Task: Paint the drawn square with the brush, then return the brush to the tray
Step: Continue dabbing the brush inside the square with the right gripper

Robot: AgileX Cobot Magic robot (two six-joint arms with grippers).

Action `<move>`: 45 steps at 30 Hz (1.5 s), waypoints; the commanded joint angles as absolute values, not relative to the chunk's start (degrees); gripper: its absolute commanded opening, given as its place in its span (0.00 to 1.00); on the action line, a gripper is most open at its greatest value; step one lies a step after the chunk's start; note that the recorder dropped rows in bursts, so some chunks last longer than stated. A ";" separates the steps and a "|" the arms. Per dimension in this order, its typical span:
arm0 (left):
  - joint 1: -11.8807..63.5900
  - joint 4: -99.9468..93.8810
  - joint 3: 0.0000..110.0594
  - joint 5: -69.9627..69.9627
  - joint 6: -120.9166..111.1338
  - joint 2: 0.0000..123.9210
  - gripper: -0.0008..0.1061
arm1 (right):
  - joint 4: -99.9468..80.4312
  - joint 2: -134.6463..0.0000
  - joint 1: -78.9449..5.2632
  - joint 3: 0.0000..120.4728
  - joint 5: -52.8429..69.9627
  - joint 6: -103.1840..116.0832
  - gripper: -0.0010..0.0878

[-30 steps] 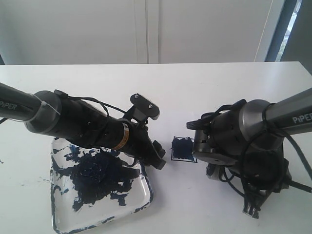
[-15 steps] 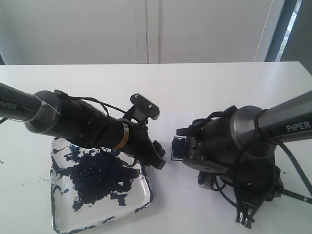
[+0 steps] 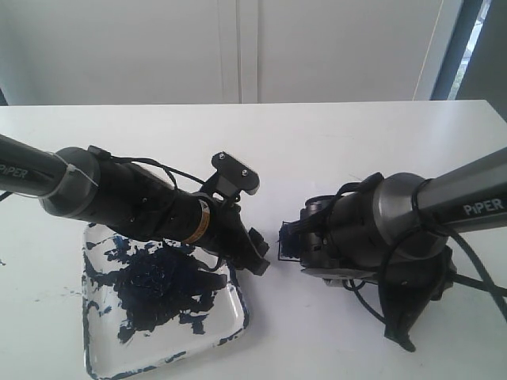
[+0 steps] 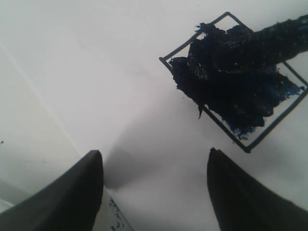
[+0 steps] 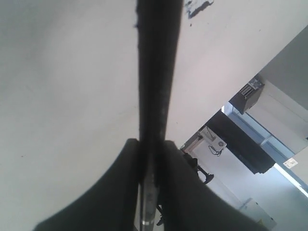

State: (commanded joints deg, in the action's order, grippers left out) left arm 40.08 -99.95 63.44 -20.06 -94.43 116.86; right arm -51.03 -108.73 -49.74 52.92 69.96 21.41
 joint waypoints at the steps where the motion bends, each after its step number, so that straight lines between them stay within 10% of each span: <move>1: 40.08 -99.95 63.44 -20.06 -94.43 116.86 0.62 | -51.03 -108.73 -49.26 52.92 69.96 21.41 0.01; 45: 40.08 -99.95 63.44 -19.94 -94.66 116.86 0.62 | -41.10 -110.28 -50.38 53.24 69.96 15.14 0.01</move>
